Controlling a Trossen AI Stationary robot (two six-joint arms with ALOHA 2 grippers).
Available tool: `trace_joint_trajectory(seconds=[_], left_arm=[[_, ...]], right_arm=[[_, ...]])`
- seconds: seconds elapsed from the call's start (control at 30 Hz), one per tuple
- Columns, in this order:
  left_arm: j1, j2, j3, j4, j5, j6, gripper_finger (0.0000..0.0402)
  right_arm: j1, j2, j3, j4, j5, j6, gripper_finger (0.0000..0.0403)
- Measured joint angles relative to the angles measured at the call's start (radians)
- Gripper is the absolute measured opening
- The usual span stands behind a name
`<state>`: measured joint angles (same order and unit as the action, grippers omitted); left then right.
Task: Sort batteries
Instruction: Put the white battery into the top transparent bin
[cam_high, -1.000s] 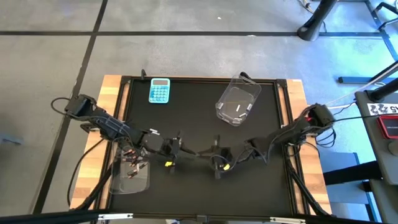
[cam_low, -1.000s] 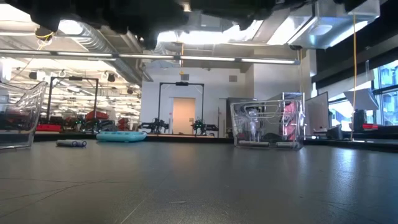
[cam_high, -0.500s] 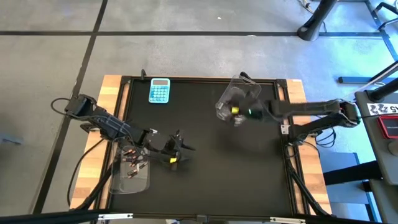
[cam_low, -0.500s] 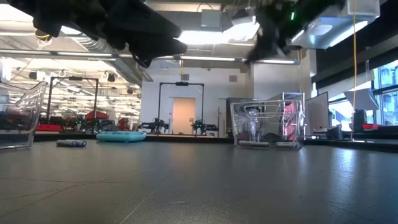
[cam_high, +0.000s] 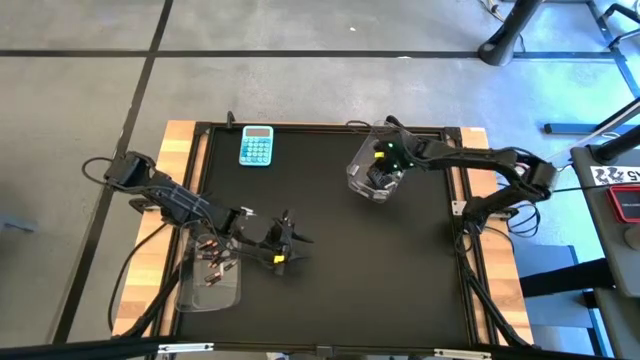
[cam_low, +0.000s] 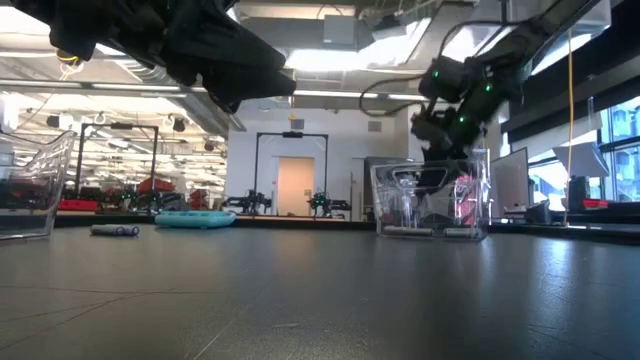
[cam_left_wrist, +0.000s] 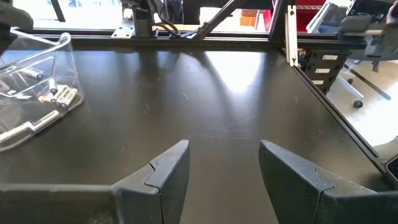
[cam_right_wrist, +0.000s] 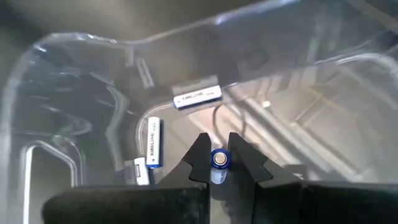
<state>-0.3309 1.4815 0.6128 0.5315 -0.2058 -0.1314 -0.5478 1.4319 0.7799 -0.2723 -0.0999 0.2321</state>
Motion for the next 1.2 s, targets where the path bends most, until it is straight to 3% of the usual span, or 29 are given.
trace_joint_trajectory(seconds=[0.3, 0.73, 0.87, 1.0, 1.1, 1.2], left_arm=[[0.000, 0.000, 0.000, 0.001, 0.000, 0.000, 0.0182], [0.000, 0.000, 0.000, 0.001, -0.002, 0.000, 0.0182], [-0.010, 0.000, 0.002, -0.034, -0.101, 0.000, 0.0182], [-0.036, -0.025, 0.053, -0.262, -0.271, -0.006, 0.0182], [-0.056, -0.064, 0.145, -0.586, -0.390, -0.084, 0.0182], [-0.061, -0.089, 0.245, -0.935, -0.442, -0.213, 0.0182]], right_arm=[[-0.031, 0.119, -0.003, 0.045, -0.040, 0.011, 0.0028], [-0.030, 0.134, 0.037, 0.018, -0.041, 0.022, 0.0113], [-0.029, 0.090, 0.120, -0.072, 0.004, 0.005, 0.0122], [-0.018, 0.004, 0.216, -0.182, 0.102, -0.002, 0.0123], [0.022, -0.073, 0.257, -0.198, 0.175, -0.022, 0.0124], [0.103, -0.150, 0.265, -0.165, 0.204, -0.031, 0.0124]])
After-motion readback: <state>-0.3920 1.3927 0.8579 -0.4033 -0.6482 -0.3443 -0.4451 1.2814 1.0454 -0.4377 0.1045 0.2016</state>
